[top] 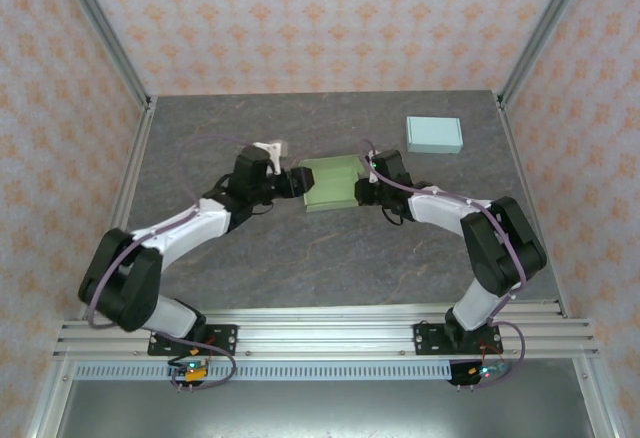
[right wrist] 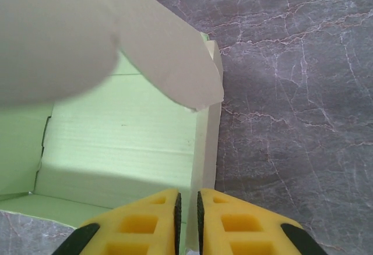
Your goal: Fold the paper box
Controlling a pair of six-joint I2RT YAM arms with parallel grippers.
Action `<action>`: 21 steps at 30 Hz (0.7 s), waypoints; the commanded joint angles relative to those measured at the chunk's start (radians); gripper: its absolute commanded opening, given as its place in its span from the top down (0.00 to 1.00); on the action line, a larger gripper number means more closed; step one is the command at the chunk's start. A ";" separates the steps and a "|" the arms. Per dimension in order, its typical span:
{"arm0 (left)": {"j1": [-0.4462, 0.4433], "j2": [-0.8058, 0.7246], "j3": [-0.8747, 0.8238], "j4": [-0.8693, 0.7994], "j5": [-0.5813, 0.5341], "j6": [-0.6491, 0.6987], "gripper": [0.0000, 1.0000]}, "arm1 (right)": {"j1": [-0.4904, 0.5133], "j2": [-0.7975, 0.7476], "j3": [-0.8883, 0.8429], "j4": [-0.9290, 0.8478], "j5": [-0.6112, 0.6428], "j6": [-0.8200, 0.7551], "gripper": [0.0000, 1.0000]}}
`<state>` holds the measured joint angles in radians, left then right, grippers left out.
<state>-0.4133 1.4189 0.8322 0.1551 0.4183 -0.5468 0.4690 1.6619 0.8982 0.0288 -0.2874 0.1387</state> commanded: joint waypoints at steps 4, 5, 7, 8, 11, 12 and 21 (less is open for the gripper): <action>0.076 -0.122 -0.037 0.020 -0.001 -0.036 0.32 | 0.007 0.018 0.006 -0.012 0.016 -0.069 0.83; 0.075 -0.131 -0.034 0.002 -0.021 -0.029 0.32 | 0.007 0.013 0.004 -0.012 0.012 -0.067 0.82; 0.079 -0.134 -0.022 -0.039 -0.076 -0.023 0.31 | 0.007 -0.009 -0.004 0.001 -0.012 -0.067 0.79; 0.083 -0.123 -0.009 -0.059 -0.107 -0.023 0.29 | 0.007 -0.023 -0.009 0.010 -0.030 -0.069 0.76; 0.108 -0.047 0.060 -0.120 -0.146 -0.041 0.29 | 0.007 -0.066 -0.017 0.027 -0.077 -0.086 0.68; 0.117 -0.018 0.082 -0.125 -0.136 -0.052 0.29 | 0.007 -0.079 -0.020 0.034 -0.089 -0.091 0.65; 0.134 0.051 0.078 -0.101 0.038 -0.203 0.28 | -0.066 -0.192 -0.064 0.103 -0.230 -0.161 0.47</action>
<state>-0.2794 1.4864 0.9211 0.0719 0.4026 -0.6945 0.4305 1.4868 0.8433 0.0898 -0.4515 0.0273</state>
